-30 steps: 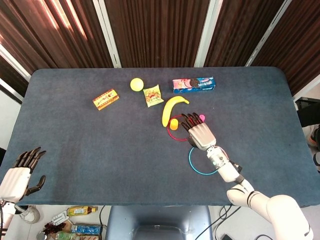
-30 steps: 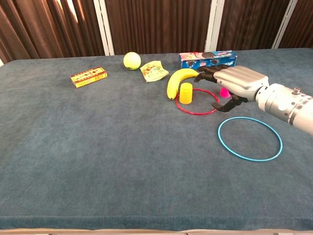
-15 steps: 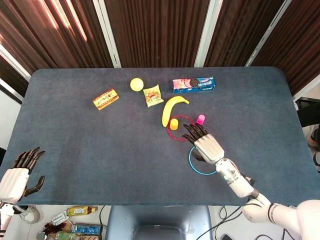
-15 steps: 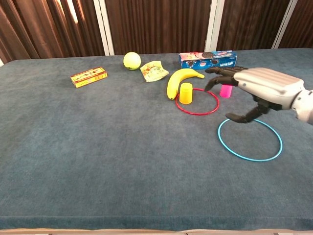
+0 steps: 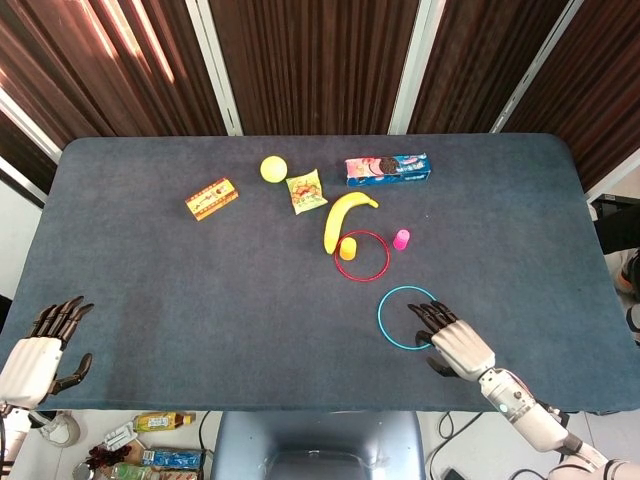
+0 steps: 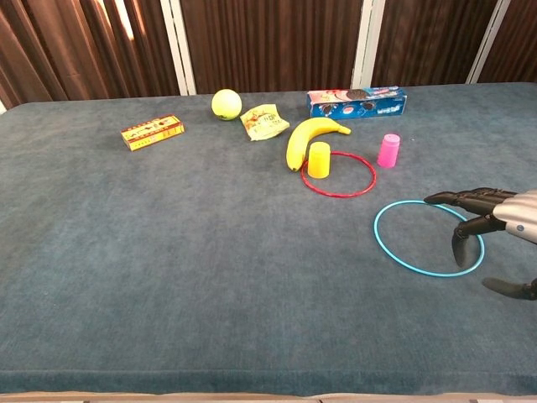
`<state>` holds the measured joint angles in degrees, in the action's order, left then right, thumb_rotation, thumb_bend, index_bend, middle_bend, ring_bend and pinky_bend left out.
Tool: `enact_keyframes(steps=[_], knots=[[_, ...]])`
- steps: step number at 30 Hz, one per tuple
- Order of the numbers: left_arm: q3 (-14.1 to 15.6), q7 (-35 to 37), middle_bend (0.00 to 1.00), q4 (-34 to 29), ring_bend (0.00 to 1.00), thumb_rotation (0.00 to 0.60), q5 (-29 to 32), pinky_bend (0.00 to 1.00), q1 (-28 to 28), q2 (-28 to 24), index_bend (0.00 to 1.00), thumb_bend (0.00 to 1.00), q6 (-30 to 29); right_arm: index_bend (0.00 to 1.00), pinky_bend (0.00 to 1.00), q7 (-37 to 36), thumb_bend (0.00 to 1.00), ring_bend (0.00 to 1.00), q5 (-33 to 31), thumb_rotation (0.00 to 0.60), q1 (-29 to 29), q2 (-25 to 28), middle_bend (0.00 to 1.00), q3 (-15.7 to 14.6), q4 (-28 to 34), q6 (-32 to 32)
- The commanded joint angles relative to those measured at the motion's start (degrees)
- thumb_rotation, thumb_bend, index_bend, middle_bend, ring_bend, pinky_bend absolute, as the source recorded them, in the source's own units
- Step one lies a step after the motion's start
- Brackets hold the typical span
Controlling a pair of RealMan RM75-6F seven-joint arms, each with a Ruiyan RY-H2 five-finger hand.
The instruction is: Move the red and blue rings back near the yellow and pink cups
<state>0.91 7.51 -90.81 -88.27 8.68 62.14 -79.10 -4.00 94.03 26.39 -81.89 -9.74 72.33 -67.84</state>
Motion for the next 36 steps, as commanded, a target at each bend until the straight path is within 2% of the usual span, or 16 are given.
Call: enact_keyframes(steps=[1,12,36], knots=[[0.0,0.0,0.0,-0.1,0.0,0.6,-0.1,0.08,0.0,0.0,0.09,0.45,0.0,0.59,0.0,-1.3,0.45,0.0,0.5,0.6,-0.5,-1.8,0.04,0.2,-2.7,0.2],[-0.1,0.1,0.0,-0.2,0.0,0.6,0.3,0.08,-0.3,-0.3,0.1,0.45,-0.3,0.61,0.0,-4.4,0.45,0.0,0.2,0.6,-0.7,-5.0,0.04,1.9,-8.4,1.1],[-0.1,-0.1,0.0,-0.2,0.0,0.6,0.5,0.07,-0.1,-0.1,0.09,0.45,0.3,0.69,0.0,-7.2,0.47,0.0,0.7,0.6,-1.0,-6.7,0.06,2.9,-11.8,1.7]])
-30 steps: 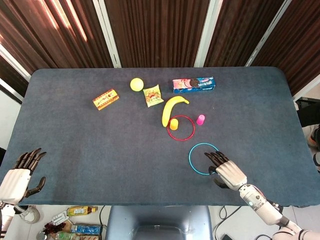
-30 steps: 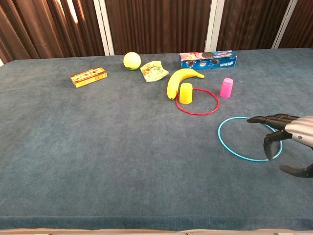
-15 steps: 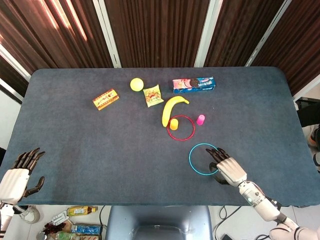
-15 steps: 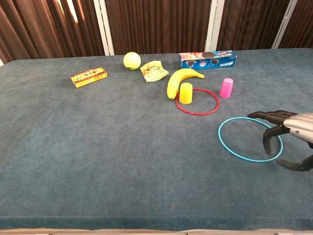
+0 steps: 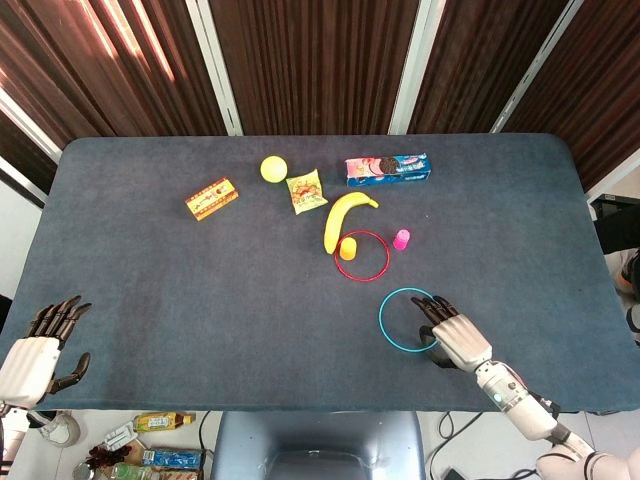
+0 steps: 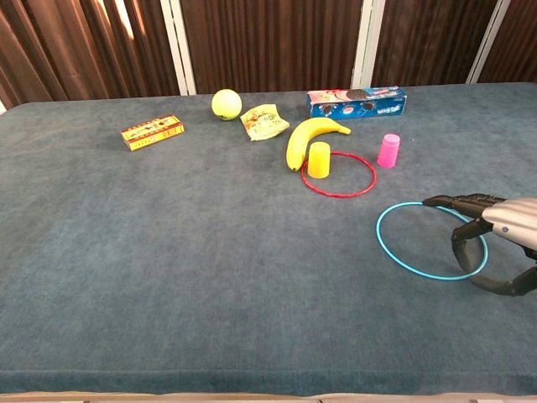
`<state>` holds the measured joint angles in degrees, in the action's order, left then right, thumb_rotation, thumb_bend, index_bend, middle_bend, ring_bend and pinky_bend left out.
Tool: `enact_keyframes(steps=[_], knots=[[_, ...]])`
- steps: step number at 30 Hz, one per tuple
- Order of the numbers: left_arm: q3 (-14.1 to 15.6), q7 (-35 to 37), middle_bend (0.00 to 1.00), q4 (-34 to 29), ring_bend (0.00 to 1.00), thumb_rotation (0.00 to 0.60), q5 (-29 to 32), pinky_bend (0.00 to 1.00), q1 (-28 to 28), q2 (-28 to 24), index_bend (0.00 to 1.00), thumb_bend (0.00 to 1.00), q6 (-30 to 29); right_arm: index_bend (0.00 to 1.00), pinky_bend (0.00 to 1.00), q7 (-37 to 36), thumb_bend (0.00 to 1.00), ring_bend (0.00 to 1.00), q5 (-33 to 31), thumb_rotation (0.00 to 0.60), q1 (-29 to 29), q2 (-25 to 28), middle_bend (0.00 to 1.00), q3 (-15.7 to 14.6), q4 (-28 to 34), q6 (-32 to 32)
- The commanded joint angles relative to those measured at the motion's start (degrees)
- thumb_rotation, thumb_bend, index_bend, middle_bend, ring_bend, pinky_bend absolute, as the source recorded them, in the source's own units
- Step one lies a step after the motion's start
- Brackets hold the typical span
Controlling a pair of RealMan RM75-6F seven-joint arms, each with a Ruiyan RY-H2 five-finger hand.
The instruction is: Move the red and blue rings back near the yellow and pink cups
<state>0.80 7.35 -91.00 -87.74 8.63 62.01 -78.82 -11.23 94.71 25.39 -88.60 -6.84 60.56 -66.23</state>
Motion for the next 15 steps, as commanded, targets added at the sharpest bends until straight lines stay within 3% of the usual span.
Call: enact_keyframes(steps=[1,15], knots=[[0.0,0.0,0.0,0.0,0.0,0.6,0.0,0.07,0.0,0.0,0.09,0.45,0.0,0.69,0.0,0.1,0.47,0.0,0.0,0.6,0.0,-0.1,0.06,0.0,-0.1,0.2],[-0.1,0.1,0.0,0.0,0.0,0.6,0.0,0.07,-0.1,0.0,0.09,0.45,-0.3,0.67,0.0,-0.1,0.47,0.0,0.1,0.6,-0.1,-0.1,0.06,0.1,0.0,0.5]])
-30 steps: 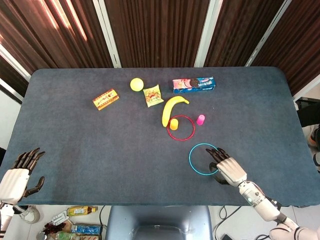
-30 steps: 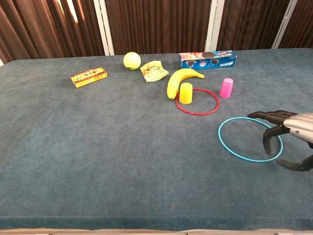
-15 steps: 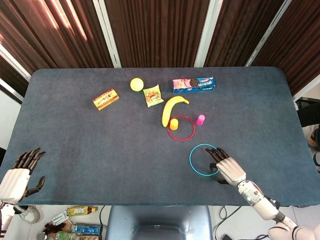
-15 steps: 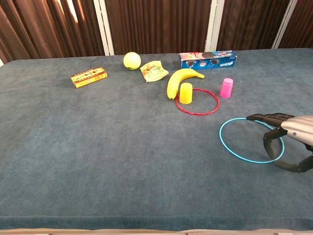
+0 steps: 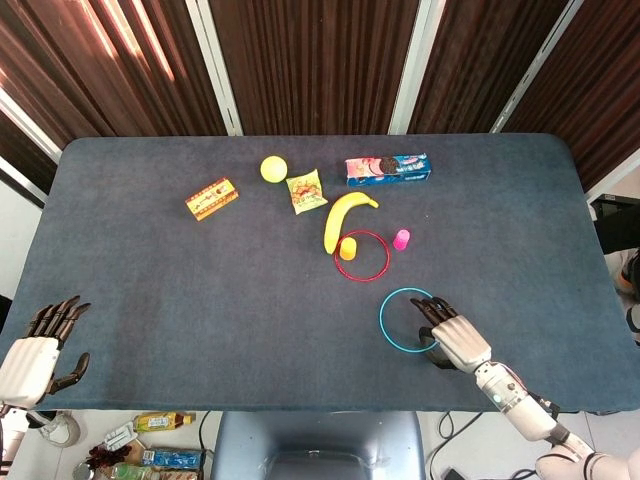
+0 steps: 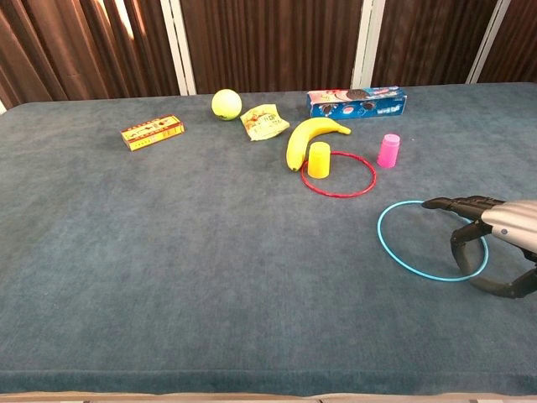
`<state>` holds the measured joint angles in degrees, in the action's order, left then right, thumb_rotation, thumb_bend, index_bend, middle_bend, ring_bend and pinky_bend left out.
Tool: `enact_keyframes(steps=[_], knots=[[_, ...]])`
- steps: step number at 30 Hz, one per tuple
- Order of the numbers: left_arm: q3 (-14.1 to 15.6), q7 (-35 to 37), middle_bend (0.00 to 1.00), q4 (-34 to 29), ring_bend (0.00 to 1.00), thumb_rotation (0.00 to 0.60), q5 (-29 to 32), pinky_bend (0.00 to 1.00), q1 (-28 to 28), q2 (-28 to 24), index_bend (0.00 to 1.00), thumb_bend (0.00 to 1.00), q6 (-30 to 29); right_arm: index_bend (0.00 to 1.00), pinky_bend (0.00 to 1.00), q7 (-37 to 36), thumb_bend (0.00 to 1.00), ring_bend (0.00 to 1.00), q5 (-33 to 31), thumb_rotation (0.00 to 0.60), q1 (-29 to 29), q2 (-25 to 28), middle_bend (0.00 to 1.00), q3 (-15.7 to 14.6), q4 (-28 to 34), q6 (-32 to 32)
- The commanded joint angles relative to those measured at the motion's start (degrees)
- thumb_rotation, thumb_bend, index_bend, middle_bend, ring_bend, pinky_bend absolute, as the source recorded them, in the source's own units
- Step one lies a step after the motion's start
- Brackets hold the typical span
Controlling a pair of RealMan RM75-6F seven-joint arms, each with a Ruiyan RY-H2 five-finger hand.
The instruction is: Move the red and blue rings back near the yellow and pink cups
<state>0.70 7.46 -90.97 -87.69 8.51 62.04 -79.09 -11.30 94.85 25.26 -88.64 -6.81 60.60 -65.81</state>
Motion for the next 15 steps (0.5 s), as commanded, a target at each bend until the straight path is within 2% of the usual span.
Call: enact_keyframes(steps=[1,15], knots=[[0.0,0.0,0.0,0.0,0.0,0.6,0.0,0.08,0.0,0.0,0.09,0.45,-0.1,0.67,0.0,-0.1,0.47,0.0,-0.1,0.6,0.0,0.0,0.06,0.0,-0.1,0.2],[0.0,0.0,0.0,0.0,0.0,0.6,-0.1,0.07,-0.1,0.0,0.09,0.45,-0.1,0.66,0.0,-0.4,0.47,0.0,0.0,0.6,-0.1,0.1,0.06,0.0,-0.2,0.5]])
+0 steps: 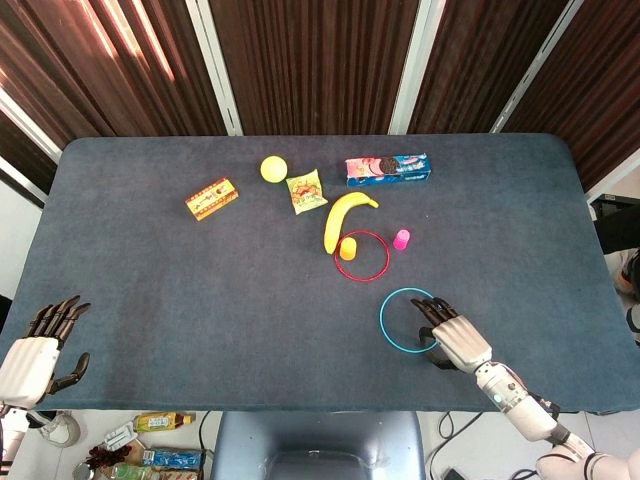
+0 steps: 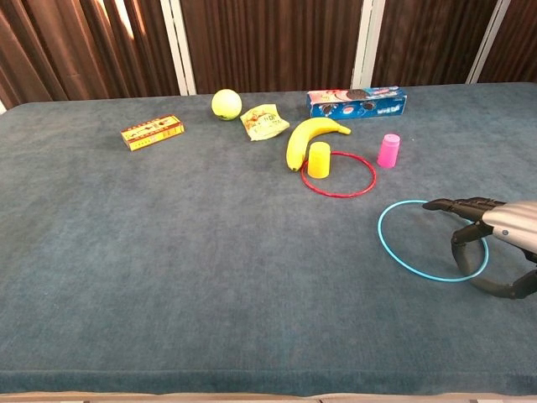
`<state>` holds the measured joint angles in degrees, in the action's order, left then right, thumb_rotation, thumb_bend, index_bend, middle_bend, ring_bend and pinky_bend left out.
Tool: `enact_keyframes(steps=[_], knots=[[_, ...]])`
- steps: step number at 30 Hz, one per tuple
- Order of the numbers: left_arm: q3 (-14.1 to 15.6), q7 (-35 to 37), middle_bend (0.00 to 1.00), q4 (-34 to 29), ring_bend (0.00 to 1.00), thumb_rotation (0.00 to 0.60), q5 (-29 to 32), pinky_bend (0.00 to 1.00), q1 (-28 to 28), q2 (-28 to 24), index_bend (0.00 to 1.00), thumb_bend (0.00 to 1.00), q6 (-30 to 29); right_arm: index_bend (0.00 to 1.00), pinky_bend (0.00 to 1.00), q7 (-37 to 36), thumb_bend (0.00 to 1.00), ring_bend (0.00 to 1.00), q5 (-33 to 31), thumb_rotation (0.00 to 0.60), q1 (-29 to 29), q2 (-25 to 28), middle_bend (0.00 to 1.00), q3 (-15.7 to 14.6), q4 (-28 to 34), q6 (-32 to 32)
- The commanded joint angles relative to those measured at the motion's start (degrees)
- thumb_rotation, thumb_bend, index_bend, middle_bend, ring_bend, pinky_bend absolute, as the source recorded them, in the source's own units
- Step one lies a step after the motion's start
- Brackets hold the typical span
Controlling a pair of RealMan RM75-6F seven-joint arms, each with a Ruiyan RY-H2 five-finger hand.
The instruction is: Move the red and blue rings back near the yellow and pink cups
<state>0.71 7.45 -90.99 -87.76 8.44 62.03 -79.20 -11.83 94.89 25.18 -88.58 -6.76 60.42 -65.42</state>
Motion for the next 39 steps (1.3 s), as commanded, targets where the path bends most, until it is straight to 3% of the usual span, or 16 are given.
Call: enact_keyframes(steps=[1,7,22,39], knots=[[0.0,0.0,0.0,0.0,0.0,0.6,0.0,0.07,0.0,0.0,0.09,0.45,0.0,0.66,0.0,0.1,0.47,0.0,0.0,0.6,0.0,0.0,0.06,-0.1,-0.1,0.2],[0.0,0.0,0.0,0.0,0.0,0.6,0.0,0.08,0.0,-0.1,0.1,0.45,0.0,0.71,0.0,-0.7,0.57,0.0,0.0,0.6,0.0,-0.3,0.08,-0.1,-0.4,0.5],[0.1,-0.2,0.0,-0.1,0.0,0.6,-0.1,0.08,-0.2,-0.2,0.09,0.45,-0.2,0.85,0.0,-2.4,0.62,0.0,1.1,0.6,-0.1,-0.4,0.15,0.7,-0.5,-2.8],[0.1,-0.2,0.0,0.0,0.0,0.6,0.0,0.08,-0.1,-0.2,0.09,0.46,0.0,0.89,0.0,-9.8,0.62,0.0,1.1,0.6,1.1,-4.0,0.18,6.2,-5.1,-11.2]])
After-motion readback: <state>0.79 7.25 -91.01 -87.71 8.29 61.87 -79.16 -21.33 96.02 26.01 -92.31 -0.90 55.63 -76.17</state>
